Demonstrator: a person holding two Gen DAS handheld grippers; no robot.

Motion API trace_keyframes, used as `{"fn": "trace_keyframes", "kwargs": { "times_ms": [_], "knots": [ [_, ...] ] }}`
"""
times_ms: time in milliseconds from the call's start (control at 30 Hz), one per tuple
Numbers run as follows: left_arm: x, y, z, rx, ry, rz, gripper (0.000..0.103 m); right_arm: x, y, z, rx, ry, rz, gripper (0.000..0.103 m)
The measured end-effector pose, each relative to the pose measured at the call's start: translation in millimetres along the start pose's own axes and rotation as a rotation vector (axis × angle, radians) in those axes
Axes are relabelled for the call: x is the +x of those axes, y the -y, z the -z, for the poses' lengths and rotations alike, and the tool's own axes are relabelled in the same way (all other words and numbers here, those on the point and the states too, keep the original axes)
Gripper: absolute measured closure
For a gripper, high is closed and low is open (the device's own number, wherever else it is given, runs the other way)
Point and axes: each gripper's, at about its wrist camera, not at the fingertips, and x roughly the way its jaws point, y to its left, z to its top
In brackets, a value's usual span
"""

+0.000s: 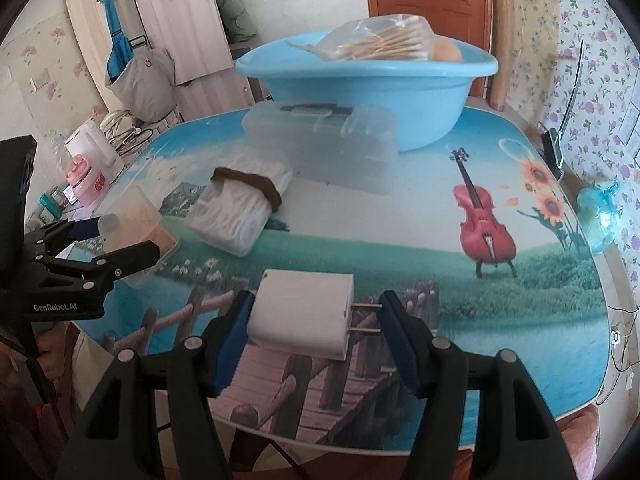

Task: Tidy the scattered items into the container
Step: 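Lift and carry the toothpick box and white plug with both tools to the basin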

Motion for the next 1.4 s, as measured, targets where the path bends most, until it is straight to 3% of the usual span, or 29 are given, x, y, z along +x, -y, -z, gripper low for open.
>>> {"fn": "trace_keyframes", "kwargs": {
  "times_ms": [700, 833, 1067, 1167, 1400],
  "knots": [
    [14.9, -1.3, -3.3, 0.048, 0.001, 0.032, 0.005, -6.7, 12.0, 6.4, 0.013, 0.006, 0.059, 0.038],
    [14.5, -2.4, -3.1, 0.042, 0.014, 0.035, 0.006, -5.3, 8.9, 5.9, -0.002, 0.006, 0.063, 0.033],
    [8.1, -6.8, -4.1, 0.017, 0.031, 0.064, 0.007, -4.4, 10.3, 4.9, 0.002, 0.012, 0.085, 0.033],
    [-0.4, -7.3, -7.5, 0.014, 0.056, 0.069, 0.007, -5.2, 12.8, 4.7, 0.015, 0.023, 0.073, 0.041],
    [-23.3, -10.0, -23.3, -0.013, 0.119, 0.076, 0.007, -14.3, 11.9, 0.8, 0.017, 0.07, 0.058, 0.041]
  ]
}}
